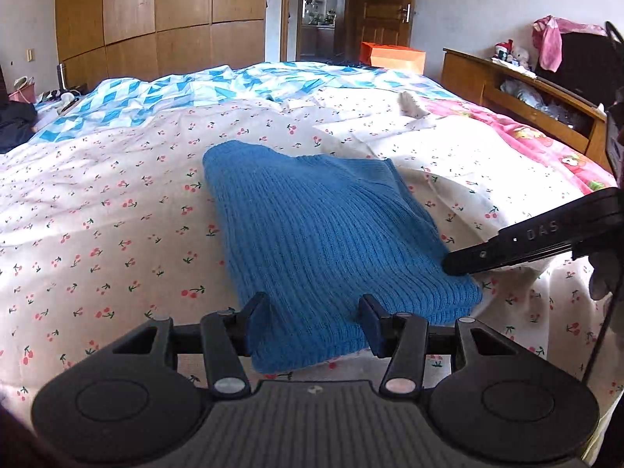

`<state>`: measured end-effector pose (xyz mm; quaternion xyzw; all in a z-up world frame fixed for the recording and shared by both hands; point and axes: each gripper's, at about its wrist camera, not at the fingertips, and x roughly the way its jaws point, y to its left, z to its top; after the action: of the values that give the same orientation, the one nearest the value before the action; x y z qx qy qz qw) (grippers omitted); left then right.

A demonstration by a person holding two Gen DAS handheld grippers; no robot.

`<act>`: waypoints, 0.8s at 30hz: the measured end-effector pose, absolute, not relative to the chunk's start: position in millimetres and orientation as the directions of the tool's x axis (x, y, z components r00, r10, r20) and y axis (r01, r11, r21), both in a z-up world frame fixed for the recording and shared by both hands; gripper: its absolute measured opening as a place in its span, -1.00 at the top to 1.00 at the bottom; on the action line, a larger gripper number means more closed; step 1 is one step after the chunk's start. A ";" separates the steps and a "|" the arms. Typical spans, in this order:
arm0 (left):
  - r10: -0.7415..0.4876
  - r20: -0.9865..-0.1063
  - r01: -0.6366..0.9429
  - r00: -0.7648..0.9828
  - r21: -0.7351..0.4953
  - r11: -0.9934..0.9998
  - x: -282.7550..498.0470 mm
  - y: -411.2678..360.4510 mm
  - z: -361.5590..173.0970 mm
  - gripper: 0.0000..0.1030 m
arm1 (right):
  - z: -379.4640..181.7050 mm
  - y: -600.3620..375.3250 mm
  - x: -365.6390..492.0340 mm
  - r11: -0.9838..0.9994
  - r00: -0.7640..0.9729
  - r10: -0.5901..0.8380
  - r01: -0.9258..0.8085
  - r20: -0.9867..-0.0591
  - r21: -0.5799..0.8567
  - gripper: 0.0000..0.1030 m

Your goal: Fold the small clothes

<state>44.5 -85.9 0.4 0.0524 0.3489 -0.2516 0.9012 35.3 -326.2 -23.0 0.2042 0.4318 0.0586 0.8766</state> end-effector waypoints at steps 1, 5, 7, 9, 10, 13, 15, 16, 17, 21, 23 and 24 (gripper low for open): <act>-0.420 -0.650 0.484 0.633 -0.090 0.870 45.6 -82.4 0.0 -0.05 | -18.0 -326.4 33.7 0.903 0.627 0.293 0.067 -0.722 0.424 0.56; -0.406 -0.631 0.449 0.661 -0.102 0.888 56.7 -69.4 3.8 -0.05 | 3.7 -327.5 42.3 0.888 0.690 0.296 0.056 -0.660 0.457 0.55; -0.395 -0.632 0.429 0.667 -0.107 0.897 65.9 -66.9 2.9 -0.05 | 8.5 -326.5 60.7 0.891 0.715 0.277 0.059 -0.642 0.450 0.46; -0.382 -0.630 0.415 0.676 -0.103 0.904 74.1 -66.7 3.1 -0.05 | 3.8 -323.0 85.5 0.895 0.716 0.253 0.082 -0.650 0.438 0.28; -0.381 -0.626 0.413 0.680 -0.103 0.905 77.2 -66.7 3.2 -0.05 | -1.5 -321.6 97.9 0.893 0.709 0.248 0.096 -0.660 0.439 0.21; -0.373 -0.623 0.406 0.687 -0.096 0.909 86.0 -68.1 1.3 -0.06 | -24.0 -321.8 127.5 0.875 0.672 0.248 0.155 -0.697 0.460 0.10; -0.376 -0.630 0.403 0.679 -0.107 0.909 92.0 -69.5 -2.2 -0.06 | -29.7 -323.0 132.2 0.859 0.680 0.254 0.168 -0.688 0.483 0.12; -0.378 -0.635 0.402 0.674 -0.114 0.909 94.5 -70.6 -3.8 -0.06 | -29.0 -323.4 131.2 0.858 0.690 0.254 0.163 -0.678 0.487 0.30; -0.381 -0.637 0.403 0.670 -0.119 0.907 96.1 -71.8 -5.0 -0.06 | -27.9 -324.1 129.6 0.857 0.696 0.257 0.156 -0.670 0.491 0.43; -0.387 -0.628 0.418 0.675 -0.107 0.902 95.0 -76.5 -4.0 -0.07 | -24.8 -333.8 120.8 0.839 0.703 0.290 0.140 -0.650 0.526 0.73; -0.387 -0.627 0.423 0.676 -0.100 0.901 94.1 -77.0 -4.3 -0.08 | -23.4 -338.0 116.2 0.830 0.711 0.290 0.147 -0.640 0.539 0.73; -0.384 -0.630 0.422 0.675 -0.098 0.901 94.6 -77.2 -5.3 -0.09 | -24.3 -338.9 115.8 0.824 0.713 0.293 0.149 -0.637 0.546 0.60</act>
<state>94.6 -77.2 -5.3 0.0277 0.3376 -0.2204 0.9147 115.8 -338.9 -24.3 0.2934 0.3764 0.0410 0.8778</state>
